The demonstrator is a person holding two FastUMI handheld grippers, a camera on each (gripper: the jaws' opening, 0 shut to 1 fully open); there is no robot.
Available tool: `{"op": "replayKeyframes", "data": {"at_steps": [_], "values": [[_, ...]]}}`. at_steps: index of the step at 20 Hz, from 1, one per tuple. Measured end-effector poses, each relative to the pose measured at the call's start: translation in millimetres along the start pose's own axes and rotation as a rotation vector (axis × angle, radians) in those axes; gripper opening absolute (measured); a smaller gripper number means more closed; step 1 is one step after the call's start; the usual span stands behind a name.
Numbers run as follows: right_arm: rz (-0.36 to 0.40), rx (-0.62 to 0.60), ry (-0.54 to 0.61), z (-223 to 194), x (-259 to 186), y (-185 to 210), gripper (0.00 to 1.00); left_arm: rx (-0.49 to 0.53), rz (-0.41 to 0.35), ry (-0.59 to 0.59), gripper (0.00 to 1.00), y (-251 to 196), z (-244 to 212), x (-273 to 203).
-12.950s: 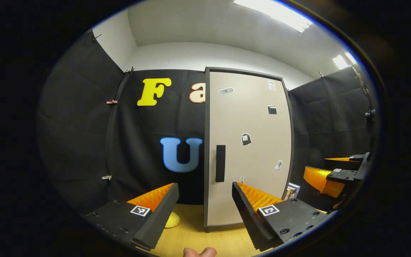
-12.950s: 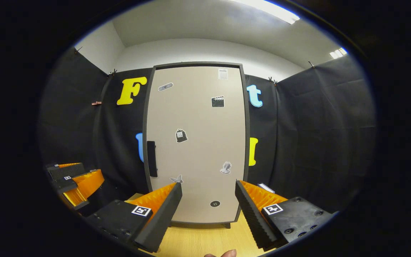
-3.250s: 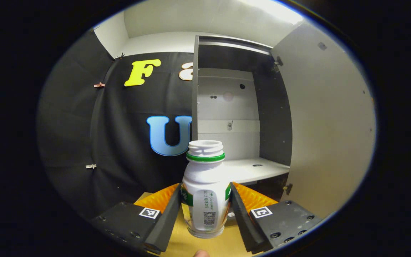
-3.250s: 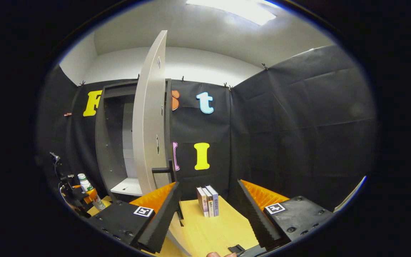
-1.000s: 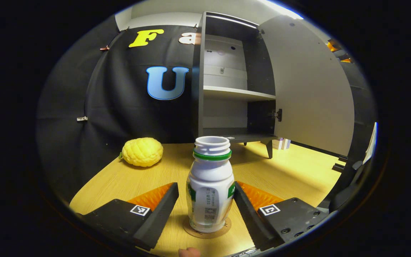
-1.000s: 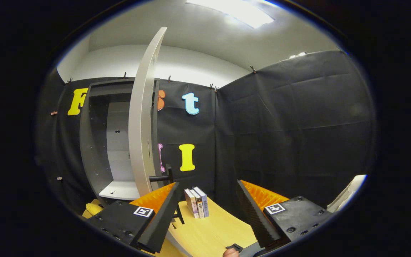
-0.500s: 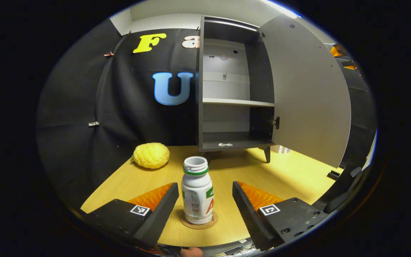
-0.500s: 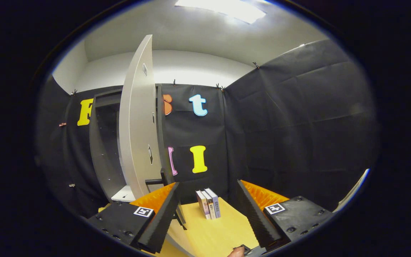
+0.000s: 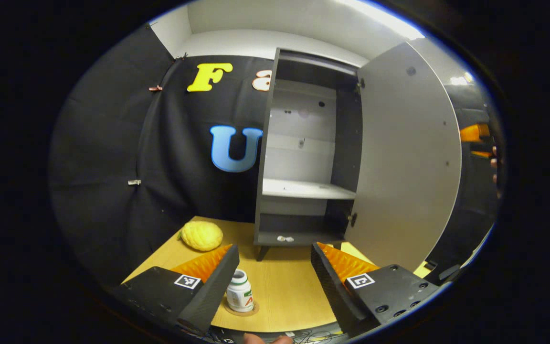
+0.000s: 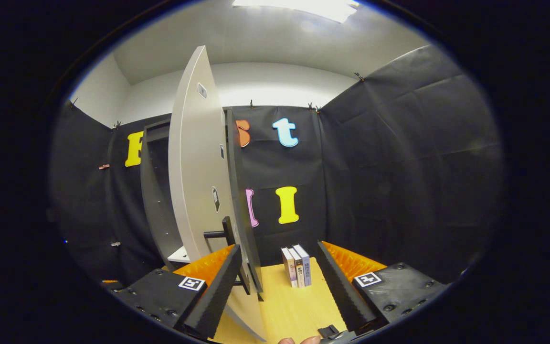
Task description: Open the cabinet door with the right hand, grasp the bottle in the cabinet with the left hand and place it on the coaster, then close the cabinet door with the right hand.
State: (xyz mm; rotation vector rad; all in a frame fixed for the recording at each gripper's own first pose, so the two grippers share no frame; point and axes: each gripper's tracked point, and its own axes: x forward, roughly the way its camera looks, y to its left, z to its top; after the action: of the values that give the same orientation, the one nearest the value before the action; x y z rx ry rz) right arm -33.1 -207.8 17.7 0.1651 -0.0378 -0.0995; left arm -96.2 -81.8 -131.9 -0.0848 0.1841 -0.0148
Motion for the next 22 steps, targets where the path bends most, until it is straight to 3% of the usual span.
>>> {"op": "replayKeyframes", "data": {"at_steps": [5, 11, 17, 22], "values": [[0.047, 0.015, 0.042, -8.3, 2.2, 11.7, 0.98, 0.023, 0.025, -0.030, 0.95, -7.0, 65.6, -6.7], [0.053, -0.007, 0.041, -11.2, 1.1, 24.4, 0.97, 0.012, 0.051, -0.049, 0.95, -5.6, 104.5, -8.0], [0.043, -0.044, 0.031, -12.3, -3.4, 42.2, 0.98, 0.028, 0.053, -0.087, 0.95, -2.4, 120.6, -2.9], [0.129, 0.007, 0.058, -23.3, -6.1, 86.1, 0.98, 0.000, 0.031, -0.067, 0.95, -4.5, 112.3, 8.0]]}}
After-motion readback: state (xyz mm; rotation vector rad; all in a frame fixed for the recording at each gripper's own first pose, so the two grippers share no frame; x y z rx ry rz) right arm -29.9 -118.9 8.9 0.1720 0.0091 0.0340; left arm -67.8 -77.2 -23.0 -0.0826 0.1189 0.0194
